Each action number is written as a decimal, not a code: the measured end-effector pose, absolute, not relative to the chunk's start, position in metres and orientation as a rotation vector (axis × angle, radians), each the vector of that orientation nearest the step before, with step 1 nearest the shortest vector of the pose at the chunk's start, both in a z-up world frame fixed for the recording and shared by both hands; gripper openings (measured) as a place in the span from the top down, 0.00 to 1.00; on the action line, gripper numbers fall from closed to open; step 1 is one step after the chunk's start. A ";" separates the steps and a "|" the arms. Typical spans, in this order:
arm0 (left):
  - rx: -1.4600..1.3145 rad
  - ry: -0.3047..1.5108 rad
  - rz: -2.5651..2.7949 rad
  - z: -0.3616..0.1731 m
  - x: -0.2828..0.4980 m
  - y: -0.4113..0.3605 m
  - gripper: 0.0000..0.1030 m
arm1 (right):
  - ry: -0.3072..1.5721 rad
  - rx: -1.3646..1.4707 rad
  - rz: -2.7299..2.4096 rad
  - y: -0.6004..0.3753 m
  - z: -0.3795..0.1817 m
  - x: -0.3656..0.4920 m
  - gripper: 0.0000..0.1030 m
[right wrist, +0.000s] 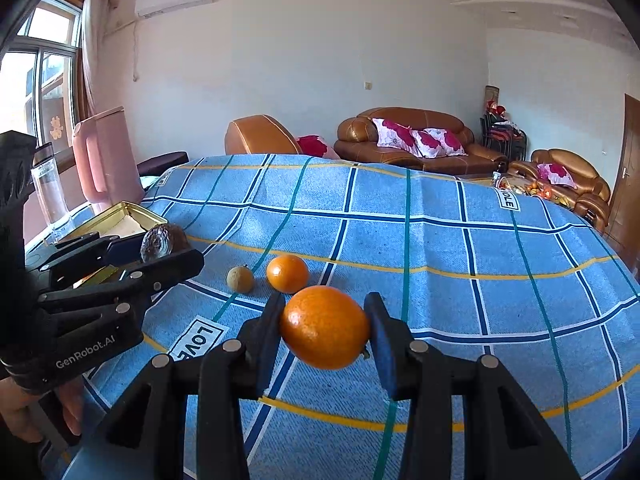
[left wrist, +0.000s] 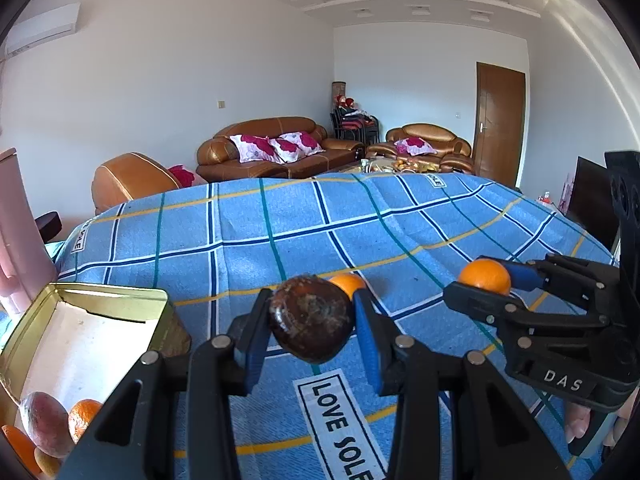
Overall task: Organize fruits
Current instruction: 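Carry the orange and the brown fruit toward the gold tin with both tools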
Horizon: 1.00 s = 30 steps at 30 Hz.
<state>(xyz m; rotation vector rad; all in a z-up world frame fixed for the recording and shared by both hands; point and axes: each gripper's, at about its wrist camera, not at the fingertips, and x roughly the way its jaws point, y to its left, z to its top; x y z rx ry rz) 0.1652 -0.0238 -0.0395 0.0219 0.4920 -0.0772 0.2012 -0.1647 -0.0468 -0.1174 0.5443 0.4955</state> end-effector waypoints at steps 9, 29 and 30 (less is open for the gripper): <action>0.020 0.440 -0.068 -0.035 0.156 -0.023 0.60 | 0.486 -0.121 0.497 -0.167 -0.042 0.192 0.58; 0.012 0.357 -0.056 -0.029 0.141 -0.020 0.60 | 0.385 -0.124 0.500 -0.171 -0.036 0.175 0.58; 0.012 0.353 -0.057 -0.028 0.140 -0.020 0.60 | 0.381 -0.124 0.499 -0.172 -0.037 0.175 0.58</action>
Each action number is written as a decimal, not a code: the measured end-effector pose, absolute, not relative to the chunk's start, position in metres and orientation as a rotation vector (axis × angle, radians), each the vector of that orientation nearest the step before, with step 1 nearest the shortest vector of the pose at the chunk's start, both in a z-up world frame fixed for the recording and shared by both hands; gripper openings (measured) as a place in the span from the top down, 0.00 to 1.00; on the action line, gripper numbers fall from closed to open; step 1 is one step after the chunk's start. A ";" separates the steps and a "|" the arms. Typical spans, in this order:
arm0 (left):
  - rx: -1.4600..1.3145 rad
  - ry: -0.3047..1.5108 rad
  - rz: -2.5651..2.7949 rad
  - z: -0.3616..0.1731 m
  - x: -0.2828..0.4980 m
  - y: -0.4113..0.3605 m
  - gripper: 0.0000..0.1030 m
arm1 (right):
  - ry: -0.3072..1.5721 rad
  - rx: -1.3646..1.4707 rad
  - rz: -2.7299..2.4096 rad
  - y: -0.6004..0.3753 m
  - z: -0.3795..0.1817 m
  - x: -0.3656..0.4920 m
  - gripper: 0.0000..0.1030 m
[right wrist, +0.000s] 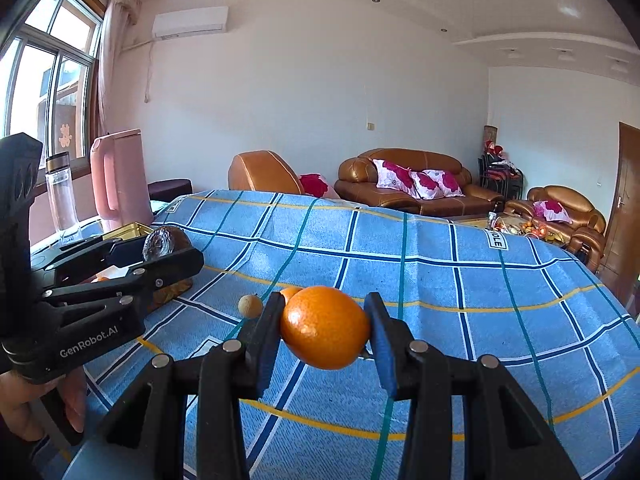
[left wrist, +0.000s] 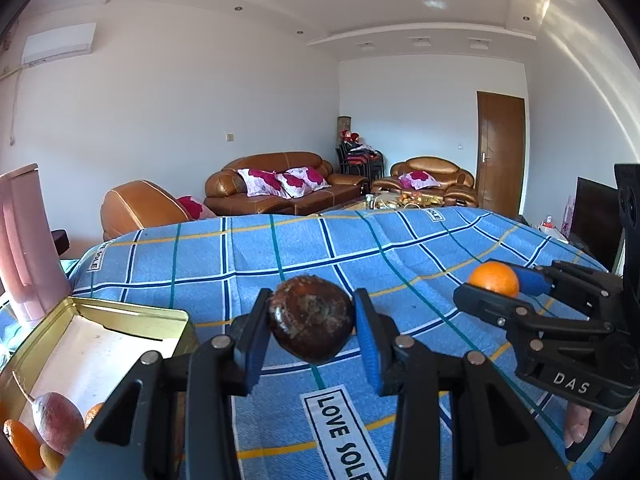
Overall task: Organize fruits
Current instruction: 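Carry the orange and the brown fruit toward the gold tin with both tools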
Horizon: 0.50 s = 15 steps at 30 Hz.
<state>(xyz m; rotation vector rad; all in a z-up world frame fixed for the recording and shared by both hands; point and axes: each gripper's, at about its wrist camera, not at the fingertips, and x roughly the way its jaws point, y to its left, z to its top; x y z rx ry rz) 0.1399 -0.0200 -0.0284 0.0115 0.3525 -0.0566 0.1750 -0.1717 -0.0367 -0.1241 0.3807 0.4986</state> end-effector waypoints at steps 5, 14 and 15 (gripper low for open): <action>0.011 0.335 -0.053 -0.027 0.136 -0.019 0.60 | 0.361 -0.128 0.495 -0.173 -0.035 0.171 0.58; 0.010 0.304 -0.053 -0.026 0.128 -0.019 0.60 | 0.323 -0.127 0.499 -0.175 -0.034 0.163 0.58; 0.008 0.301 -0.052 -0.026 0.127 -0.018 0.60 | 0.319 -0.127 0.500 -0.175 -0.034 0.162 0.58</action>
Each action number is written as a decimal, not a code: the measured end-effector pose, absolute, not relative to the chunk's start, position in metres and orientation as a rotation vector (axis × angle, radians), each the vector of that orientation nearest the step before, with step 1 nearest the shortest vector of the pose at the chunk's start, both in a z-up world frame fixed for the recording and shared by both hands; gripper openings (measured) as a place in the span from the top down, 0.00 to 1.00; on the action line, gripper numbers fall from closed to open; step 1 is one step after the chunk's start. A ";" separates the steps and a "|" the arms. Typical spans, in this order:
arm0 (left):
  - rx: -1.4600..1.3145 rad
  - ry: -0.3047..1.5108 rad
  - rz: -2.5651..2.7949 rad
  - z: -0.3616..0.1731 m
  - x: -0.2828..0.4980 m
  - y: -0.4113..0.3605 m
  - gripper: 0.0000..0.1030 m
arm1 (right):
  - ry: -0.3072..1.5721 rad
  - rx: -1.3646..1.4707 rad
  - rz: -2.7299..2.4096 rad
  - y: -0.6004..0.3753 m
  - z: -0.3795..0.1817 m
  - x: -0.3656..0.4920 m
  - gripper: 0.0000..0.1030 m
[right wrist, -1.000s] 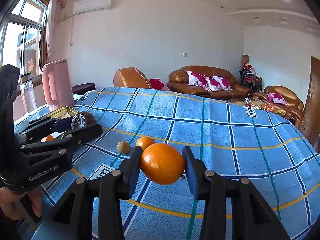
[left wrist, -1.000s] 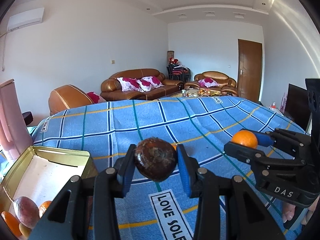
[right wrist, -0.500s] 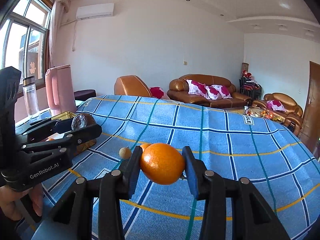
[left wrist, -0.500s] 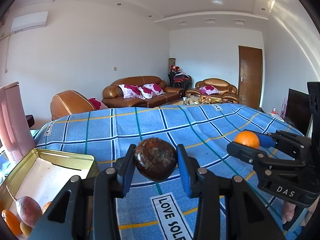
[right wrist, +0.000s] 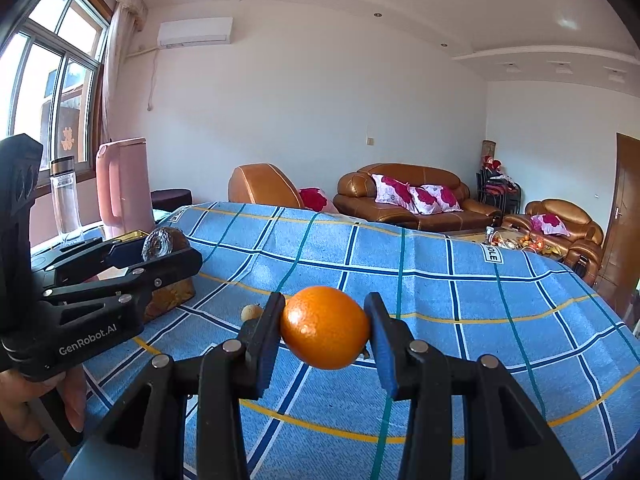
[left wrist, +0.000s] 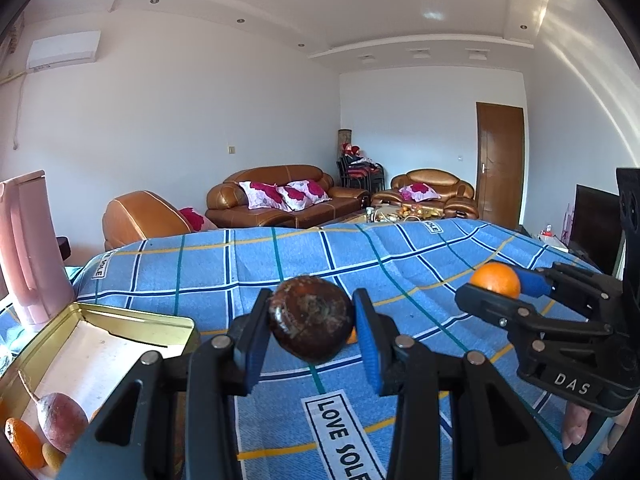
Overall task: Organize fruits
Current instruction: 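Carry the orange and the brown fruit toward the gold tin with both tools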
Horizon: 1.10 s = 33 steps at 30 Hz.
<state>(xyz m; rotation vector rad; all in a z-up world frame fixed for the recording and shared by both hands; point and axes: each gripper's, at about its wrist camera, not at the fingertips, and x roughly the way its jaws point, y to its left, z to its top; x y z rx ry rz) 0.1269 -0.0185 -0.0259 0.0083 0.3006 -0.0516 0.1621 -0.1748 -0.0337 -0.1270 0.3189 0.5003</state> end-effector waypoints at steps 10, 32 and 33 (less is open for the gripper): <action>0.001 0.282 -0.030 -0.024 0.118 -0.016 0.60 | 0.281 -0.138 0.495 -0.176 -0.031 0.154 0.58; 0.001 0.295 -0.024 -0.024 0.107 -0.012 0.60 | 0.298 -0.203 0.487 -0.160 -0.032 0.147 0.58; 0.000 0.294 -0.025 -0.024 0.106 -0.012 0.60 | 0.297 -0.206 0.487 -0.159 -0.032 0.146 0.58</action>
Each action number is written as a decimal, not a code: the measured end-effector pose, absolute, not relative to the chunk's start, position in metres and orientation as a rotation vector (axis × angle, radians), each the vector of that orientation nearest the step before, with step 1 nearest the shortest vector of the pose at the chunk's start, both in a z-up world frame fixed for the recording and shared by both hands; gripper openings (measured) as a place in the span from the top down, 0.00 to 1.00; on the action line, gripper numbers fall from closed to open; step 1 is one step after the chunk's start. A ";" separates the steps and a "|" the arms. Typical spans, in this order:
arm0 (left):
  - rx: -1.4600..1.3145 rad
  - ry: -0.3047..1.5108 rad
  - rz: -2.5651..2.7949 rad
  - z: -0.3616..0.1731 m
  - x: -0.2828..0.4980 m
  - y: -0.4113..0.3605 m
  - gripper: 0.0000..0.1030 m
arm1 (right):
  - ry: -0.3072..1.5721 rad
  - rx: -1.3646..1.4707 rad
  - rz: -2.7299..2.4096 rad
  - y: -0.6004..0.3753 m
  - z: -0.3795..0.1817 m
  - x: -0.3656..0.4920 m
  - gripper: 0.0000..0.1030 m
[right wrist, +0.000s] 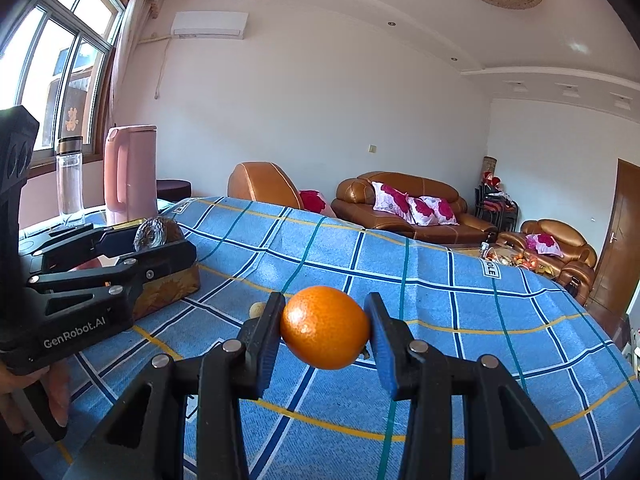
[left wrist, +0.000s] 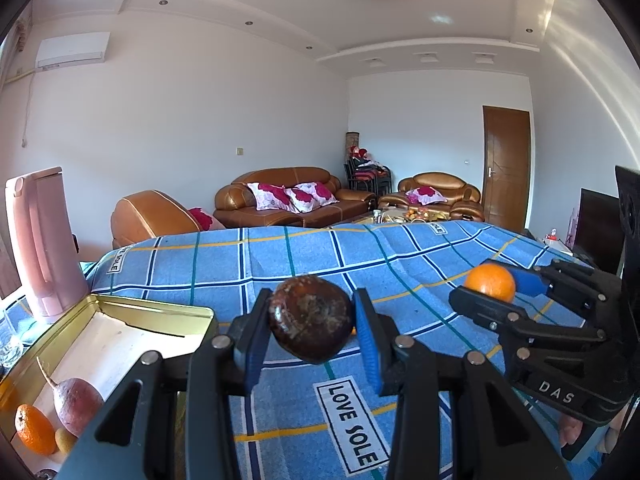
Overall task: Organize fruits
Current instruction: 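Carry the orange and the brown fruit toward the gold tin with both tools, then lower the orange into the tin and open the right tool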
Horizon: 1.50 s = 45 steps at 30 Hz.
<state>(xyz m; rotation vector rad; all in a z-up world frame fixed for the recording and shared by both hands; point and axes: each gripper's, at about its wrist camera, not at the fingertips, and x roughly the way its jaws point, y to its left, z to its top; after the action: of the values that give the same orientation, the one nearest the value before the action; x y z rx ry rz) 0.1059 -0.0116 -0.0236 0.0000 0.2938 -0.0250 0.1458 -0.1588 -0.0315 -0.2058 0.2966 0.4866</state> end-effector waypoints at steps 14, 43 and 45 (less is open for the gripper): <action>-0.003 0.300 -0.030 -0.023 0.099 -0.008 0.60 | 0.295 -0.219 0.509 -0.143 -0.032 0.135 0.58; -0.035 0.288 0.013 -0.014 0.042 0.041 0.60 | 0.317 -0.251 0.674 -0.076 -0.034 0.102 0.58; -0.033 0.285 0.021 -0.012 0.038 0.045 0.60 | 0.317 -0.257 0.687 -0.070 -0.034 0.100 0.58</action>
<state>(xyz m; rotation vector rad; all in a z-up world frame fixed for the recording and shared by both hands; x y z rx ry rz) 0.0379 0.0451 -0.0122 -0.0325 0.2845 0.0208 0.0996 -0.0698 -0.0343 -0.2572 0.3166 0.6875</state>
